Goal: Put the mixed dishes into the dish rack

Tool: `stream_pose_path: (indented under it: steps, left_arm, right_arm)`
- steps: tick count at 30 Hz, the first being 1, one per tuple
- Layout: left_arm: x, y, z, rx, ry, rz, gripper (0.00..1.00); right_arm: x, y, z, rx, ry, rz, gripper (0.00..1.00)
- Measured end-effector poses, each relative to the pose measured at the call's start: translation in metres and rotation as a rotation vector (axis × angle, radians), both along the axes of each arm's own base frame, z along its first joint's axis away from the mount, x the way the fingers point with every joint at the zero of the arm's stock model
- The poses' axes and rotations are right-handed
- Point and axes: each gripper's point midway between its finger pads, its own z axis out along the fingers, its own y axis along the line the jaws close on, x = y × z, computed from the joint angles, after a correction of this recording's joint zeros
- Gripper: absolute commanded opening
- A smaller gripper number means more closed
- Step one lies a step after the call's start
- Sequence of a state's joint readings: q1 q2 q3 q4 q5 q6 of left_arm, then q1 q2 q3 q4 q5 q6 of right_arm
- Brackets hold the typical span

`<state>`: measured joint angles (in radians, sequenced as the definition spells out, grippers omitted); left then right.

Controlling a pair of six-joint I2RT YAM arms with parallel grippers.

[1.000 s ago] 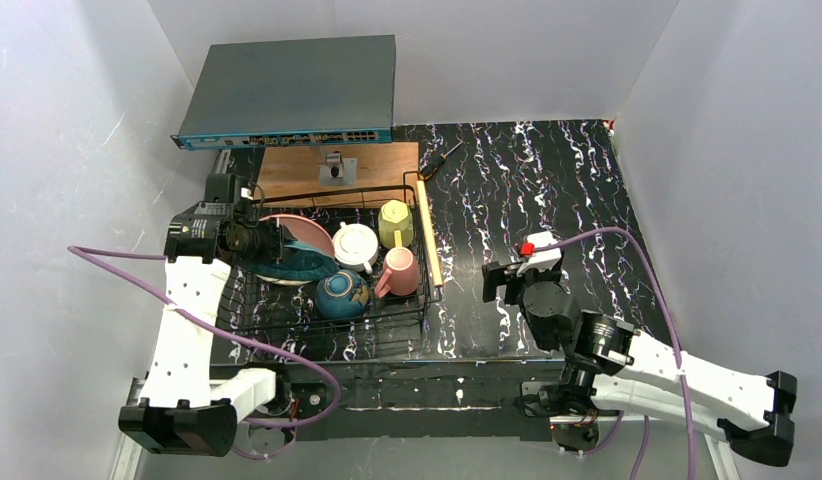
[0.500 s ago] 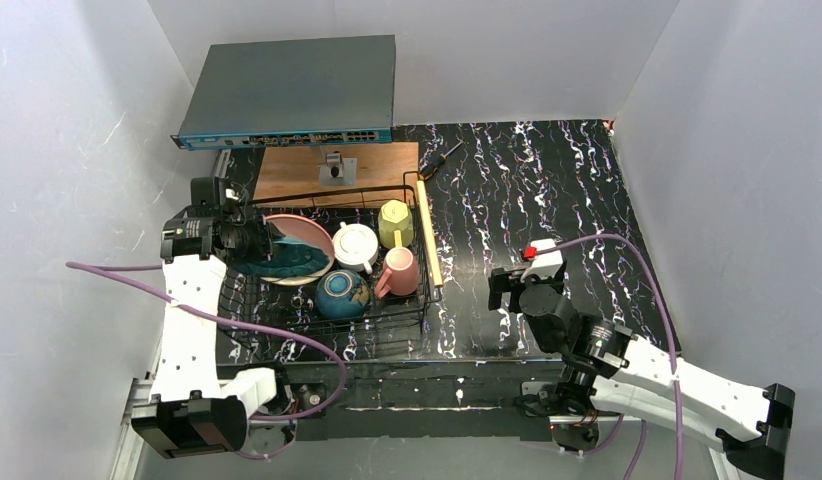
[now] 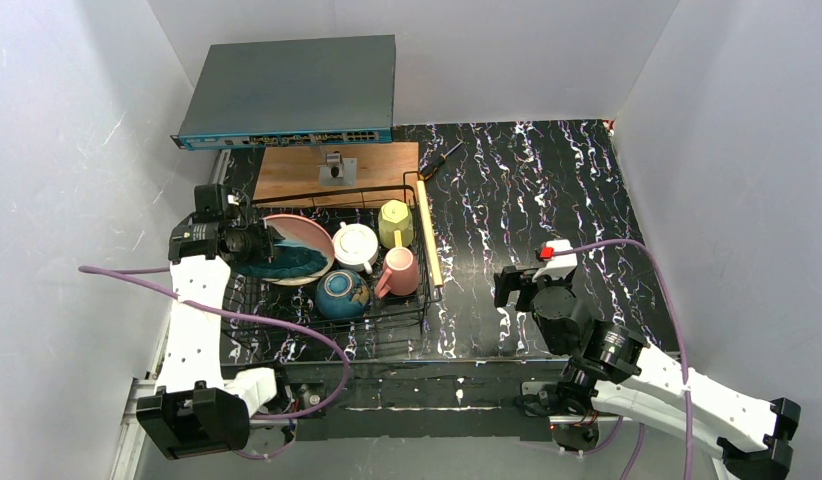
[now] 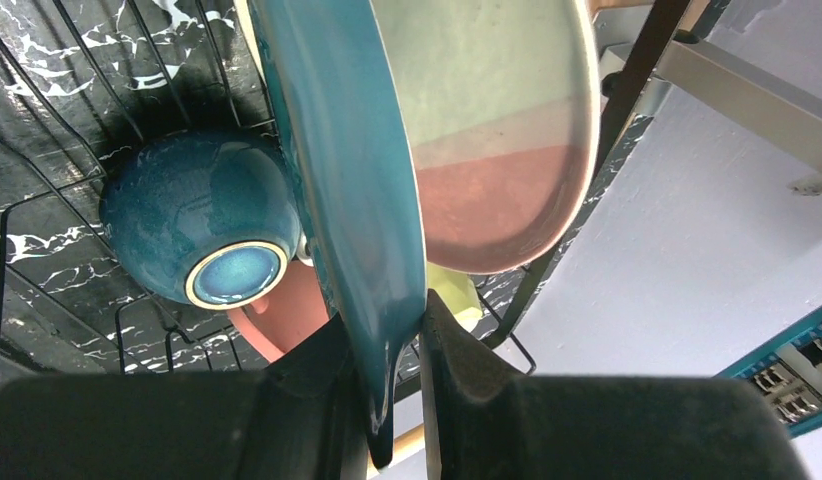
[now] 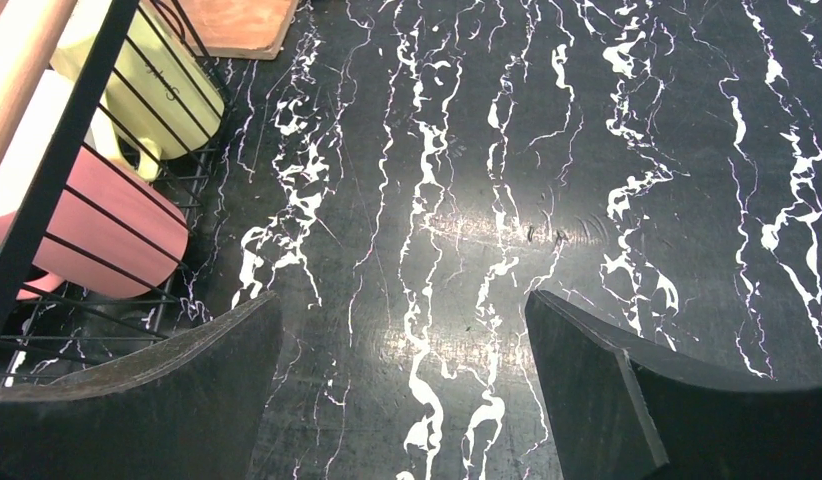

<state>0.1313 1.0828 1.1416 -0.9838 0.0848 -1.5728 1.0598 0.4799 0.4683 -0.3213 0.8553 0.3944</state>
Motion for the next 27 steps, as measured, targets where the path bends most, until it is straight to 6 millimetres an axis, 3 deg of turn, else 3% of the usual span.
stream_pose_path:
  steps: [5,19,21,27]
  left_arm:
    - [-0.001,0.001,-0.012,-0.001,0.017,0.001,0.00]
    - [-0.002,0.004,-0.021,0.014,0.034,0.014,0.03]
    - [-0.002,0.004,-0.022,0.014,0.035,0.014,0.10]
    - [-0.003,0.004,-0.022,0.011,0.038,0.019,0.53]
  right_arm:
    - [0.000,0.000,-0.006,-0.015,0.012,0.001,0.98]
    - [0.001,0.000,-0.007,-0.012,0.017,0.002,0.98]
    - [0.001,0.000,-0.007,-0.012,0.018,0.003,0.98]
    - [0.001,0.000,-0.014,-0.021,0.027,0.004,0.98]
